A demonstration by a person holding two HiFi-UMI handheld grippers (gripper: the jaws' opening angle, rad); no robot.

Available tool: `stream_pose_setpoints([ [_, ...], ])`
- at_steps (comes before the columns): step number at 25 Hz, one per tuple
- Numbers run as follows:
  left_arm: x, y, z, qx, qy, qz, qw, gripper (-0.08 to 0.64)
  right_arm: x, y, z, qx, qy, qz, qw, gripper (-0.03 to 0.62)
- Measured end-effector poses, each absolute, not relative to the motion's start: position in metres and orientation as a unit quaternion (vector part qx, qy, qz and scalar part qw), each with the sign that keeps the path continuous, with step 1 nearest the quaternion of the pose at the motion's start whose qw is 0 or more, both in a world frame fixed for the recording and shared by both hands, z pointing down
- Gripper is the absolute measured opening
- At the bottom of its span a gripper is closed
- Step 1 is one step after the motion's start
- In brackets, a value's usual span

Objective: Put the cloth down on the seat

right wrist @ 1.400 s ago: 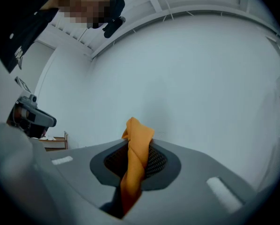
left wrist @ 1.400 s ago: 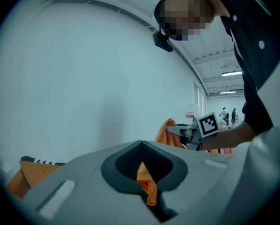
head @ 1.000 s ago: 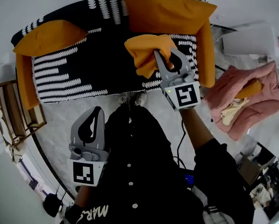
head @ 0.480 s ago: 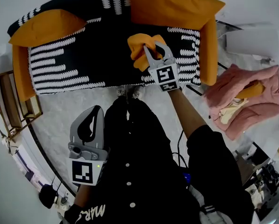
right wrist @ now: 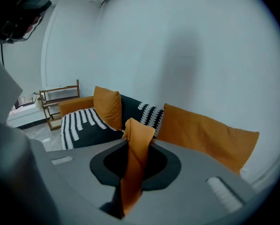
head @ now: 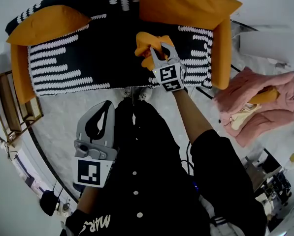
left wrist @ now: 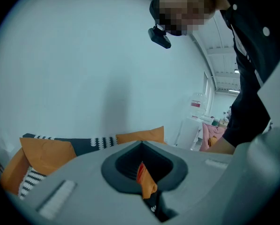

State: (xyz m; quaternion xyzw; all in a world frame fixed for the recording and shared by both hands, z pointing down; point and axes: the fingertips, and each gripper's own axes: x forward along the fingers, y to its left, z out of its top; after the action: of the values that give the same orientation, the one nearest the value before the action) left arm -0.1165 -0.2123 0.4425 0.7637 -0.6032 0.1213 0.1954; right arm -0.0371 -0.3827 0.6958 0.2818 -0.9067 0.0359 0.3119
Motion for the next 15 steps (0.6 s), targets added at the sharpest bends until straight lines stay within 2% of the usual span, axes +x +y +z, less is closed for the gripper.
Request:
stream_pose_setpoints([
  [5,-0.117,-0.217,0.449,0.763,-0.602,0.122,0.202,0.0,-0.036,-0.387,0.7,0.285,-0.904,0.044,0.316,0.071],
  [6,-0.116,-0.217,0.449,0.763,-0.602,0.122,0.201,0.0,-0.036,-0.389,0.702,0.287,-0.903,0.05,0.316,0.085],
  [8,-0.117,-0.219,0.449,0.764,-0.602,0.121,0.2,0.0,-0.035,-0.39,0.705,0.286,-0.902,0.063,0.316,0.165],
  [10,-0.117,-0.219,0.451,0.764,-0.6,0.123,0.202,0.0,-0.034,-0.39,0.705,0.282,-0.903,0.068,0.316,0.186],
  [15,-0.119,-0.226,0.453,0.767,-0.598,0.123,0.197,0.0,-0.033,-0.392,0.7,0.286,-0.904,0.063,0.31,0.172],
])
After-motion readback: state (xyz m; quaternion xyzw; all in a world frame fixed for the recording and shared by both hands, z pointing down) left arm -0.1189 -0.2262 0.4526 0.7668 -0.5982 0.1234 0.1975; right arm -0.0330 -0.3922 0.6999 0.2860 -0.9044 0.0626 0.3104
